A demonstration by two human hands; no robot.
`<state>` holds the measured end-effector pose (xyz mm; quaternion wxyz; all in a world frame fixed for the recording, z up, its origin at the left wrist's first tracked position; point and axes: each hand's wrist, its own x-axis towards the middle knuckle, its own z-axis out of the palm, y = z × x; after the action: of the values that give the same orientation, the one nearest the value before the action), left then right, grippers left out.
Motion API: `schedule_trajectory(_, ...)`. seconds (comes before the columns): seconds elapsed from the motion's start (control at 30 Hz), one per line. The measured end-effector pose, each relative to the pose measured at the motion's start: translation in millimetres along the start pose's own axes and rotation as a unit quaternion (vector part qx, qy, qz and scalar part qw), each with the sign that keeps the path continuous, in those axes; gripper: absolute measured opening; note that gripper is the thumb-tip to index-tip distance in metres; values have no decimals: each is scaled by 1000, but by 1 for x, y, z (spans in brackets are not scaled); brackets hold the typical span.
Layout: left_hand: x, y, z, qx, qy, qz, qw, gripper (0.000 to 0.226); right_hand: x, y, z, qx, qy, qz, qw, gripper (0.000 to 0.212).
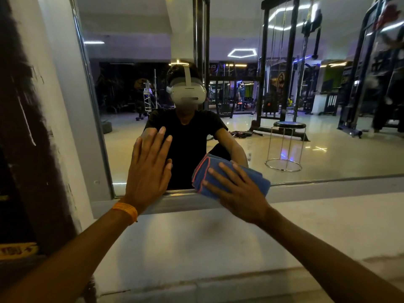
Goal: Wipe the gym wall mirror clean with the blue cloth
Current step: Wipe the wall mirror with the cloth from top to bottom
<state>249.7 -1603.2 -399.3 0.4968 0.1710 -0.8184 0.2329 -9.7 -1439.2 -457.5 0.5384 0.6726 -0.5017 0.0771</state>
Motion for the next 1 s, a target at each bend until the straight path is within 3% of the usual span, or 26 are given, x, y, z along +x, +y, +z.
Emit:
schedule_trajectory(0.07, -9, -5, 1, 13, -6, 19, 1000, 63, -9, 30, -8, -2, 10, -10, 1000, 66)
schedule_trajectory(0.17, -23, -15, -2, 39, -14, 39, 998, 62, -35, 75, -25, 18, 22, 106, 994, 61)
schedule_trajectory(0.23, -25, -18, -5, 41, -12, 41, 998, 61, -37, 62, -27, 49, 16, 137, 989, 63)
schedule_trajectory(0.43, -20, -19, -2, 31, -1, 25, 999, 61, 62, -23, -10, 12, -40, -60, 997, 74)
schedule_trajectory(0.7, -34, -41, -13, 41, -2, 27, 999, 62, -30, 48, -27, 4, -47, 20, 999, 63)
schedule_trajectory(0.77, -30, -45, -16, 39, 7, 13, 999, 63, -11, 27, -21, 11, -32, 36, 999, 66)
schedule_trajectory(0.87, -28, -36, -15, 17, 17, -10, 1000, 64, 44, -16, -12, 21, -35, -9, 999, 80)
schedule_trajectory(0.93, -28, -31, -12, -1, 26, -19, 999, 65, 60, -12, -11, 2, -25, -34, 999, 85)
schedule_trajectory(1.0, -25, -29, -13, -8, 30, -10, 999, 67, 48, 16, -19, 9, 5, 6, 1000, 78)
